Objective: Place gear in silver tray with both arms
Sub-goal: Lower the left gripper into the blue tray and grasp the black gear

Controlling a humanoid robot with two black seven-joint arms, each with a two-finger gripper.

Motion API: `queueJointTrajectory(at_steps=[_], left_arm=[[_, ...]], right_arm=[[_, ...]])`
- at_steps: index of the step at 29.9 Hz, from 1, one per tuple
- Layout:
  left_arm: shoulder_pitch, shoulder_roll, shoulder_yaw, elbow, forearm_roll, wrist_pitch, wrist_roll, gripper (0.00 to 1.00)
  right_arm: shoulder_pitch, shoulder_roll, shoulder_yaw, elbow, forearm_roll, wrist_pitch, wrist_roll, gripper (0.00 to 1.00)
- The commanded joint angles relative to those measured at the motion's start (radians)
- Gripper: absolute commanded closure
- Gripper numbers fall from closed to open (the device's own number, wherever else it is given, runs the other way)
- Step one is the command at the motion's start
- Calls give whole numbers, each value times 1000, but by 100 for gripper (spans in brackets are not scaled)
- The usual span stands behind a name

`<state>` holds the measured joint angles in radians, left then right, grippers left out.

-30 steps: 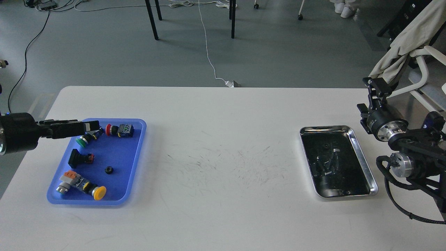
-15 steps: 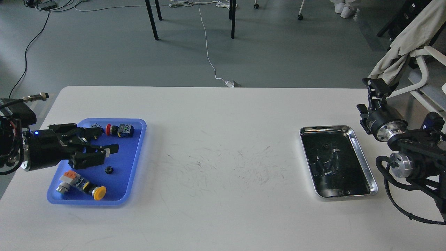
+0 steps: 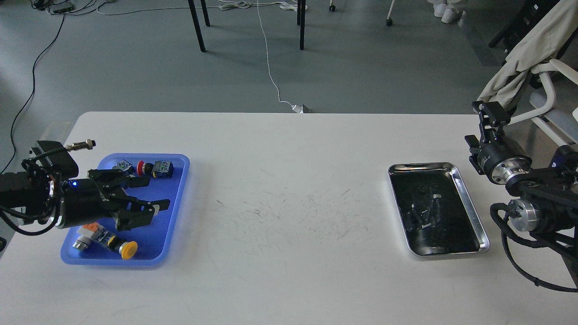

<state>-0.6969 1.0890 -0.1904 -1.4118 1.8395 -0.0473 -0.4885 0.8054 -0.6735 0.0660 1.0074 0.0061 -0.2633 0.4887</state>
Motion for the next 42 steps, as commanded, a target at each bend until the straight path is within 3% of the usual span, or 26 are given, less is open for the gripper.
queueJointTrajectory(at_steps=[1, 16, 28, 36, 42], left_arm=[[7, -40, 0, 28, 17, 1, 0, 18], [85, -104, 2, 189, 89, 78, 0, 19], [85, -121, 58, 234, 142, 150, 0, 19], [85, -135, 63, 275, 142, 155, 0, 21], [83, -161, 72, 333, 142, 156, 0, 28]], right_arm=[[0, -1, 0, 0, 0, -2, 0, 5], [0, -5, 1, 0, 0, -4, 0, 5], [0, -5, 0, 0, -17, -4, 0, 5], [-2, -1, 1, 0, -17, -7, 0, 5], [0, -3, 1, 2, -17, -11, 0, 5]])
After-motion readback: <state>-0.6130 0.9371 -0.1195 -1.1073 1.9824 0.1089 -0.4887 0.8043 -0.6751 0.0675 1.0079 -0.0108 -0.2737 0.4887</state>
